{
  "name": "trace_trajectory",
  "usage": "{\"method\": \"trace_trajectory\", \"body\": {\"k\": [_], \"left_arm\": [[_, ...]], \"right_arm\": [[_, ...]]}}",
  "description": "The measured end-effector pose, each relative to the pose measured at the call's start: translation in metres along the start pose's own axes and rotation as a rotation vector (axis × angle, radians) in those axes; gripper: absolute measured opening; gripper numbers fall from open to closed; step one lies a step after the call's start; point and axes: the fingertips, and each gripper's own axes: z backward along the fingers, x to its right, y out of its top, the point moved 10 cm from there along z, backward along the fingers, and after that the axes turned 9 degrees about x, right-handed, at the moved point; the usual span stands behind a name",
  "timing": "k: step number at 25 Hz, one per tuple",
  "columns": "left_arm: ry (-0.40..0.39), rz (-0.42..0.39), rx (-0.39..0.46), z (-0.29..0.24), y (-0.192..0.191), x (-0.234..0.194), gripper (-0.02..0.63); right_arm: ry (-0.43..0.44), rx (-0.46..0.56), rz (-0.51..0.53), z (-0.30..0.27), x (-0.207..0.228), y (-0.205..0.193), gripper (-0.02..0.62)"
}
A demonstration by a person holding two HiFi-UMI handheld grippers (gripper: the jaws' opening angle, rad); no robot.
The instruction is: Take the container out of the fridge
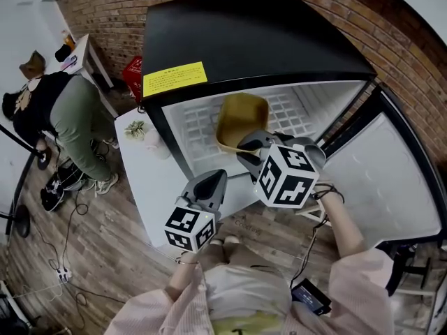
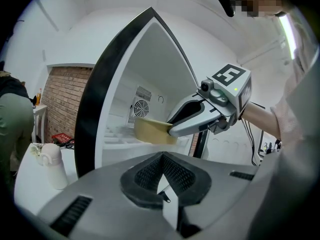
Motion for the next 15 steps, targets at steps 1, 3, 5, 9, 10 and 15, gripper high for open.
{"method": "trace_trajectory", "body": {"k": [1,3,5,9,10,15], "left_arm": [[-0.003,0.0,0.0,0.0,0.0,0.0,-0.008],[-0.007,-0.001,0.001,0.0,0.001,0.001,-0.008],[-0.011,-0.002,0.002,0.0,0.001,0.002,-0.008],[-0.021,-0.004,0.001,-0.001,0.002,0.005,-0.008],[-0.023,-0.004,0.0,-0.001,0.001,0.005,-0.008],[-0.039,-0.009,-0.003,0.0,0.002,0.008,-0.008]], "right_arm": [[0.0,-0.001,-0.001,0.001,0.0,0.0,0.037],[0.001,-0.002,-0.001,0.002,-0.001,0.0,0.035],[0.001,-0.002,-0.001,0.003,-0.002,0.0,0.034],[-0.003,-0.002,-0.01,0.007,-0.005,-0.002,0.032],[-0.006,-0.002,-0.011,0.008,-0.006,-0.003,0.031],[-0.027,-0.003,-0.015,0.013,-0.009,-0.003,0.025]]}}
